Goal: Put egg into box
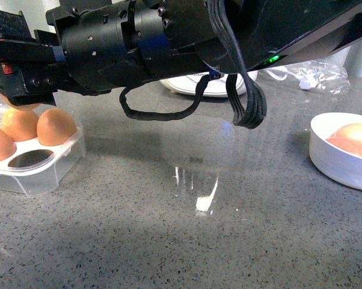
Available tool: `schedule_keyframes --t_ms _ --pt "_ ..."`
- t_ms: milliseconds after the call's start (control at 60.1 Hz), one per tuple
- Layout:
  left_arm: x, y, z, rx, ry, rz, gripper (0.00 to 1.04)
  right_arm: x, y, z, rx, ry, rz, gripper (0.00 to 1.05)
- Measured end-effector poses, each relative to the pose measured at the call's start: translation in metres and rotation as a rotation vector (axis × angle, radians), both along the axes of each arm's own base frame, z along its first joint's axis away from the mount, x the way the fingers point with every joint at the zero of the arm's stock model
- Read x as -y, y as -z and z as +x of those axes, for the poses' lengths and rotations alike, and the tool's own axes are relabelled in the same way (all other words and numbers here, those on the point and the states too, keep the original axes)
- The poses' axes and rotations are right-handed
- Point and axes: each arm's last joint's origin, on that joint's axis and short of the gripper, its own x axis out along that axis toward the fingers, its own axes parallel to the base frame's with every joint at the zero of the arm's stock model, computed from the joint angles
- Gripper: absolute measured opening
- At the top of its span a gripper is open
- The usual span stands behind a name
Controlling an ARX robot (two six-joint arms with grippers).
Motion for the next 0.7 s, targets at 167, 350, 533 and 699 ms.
schedule_keyframes --t_ms 167,350,533,699 --pt "0.0 0.0 0.0 0.0 0.0 0.0 0.98 -0.002 0.003 -0.003 -0.01 -0.017 -0.016 0.43" --pt "0.0 0.0 0.0 0.0 0.0 0.0 0.98 -0.001 0.009 -0.005 -0.017 -0.035 -0.029 0.43" --pt "0.0 0.0 0.0 0.0 0.0 0.0 0.98 0.0 0.013 -0.008 -0.026 -0.056 -0.037 0.43" --pt "0.0 0.0 0.0 0.0 0.0 0.0 0.98 -0.001 0.015 -0.01 -0.021 -0.066 -0.042 0.43"
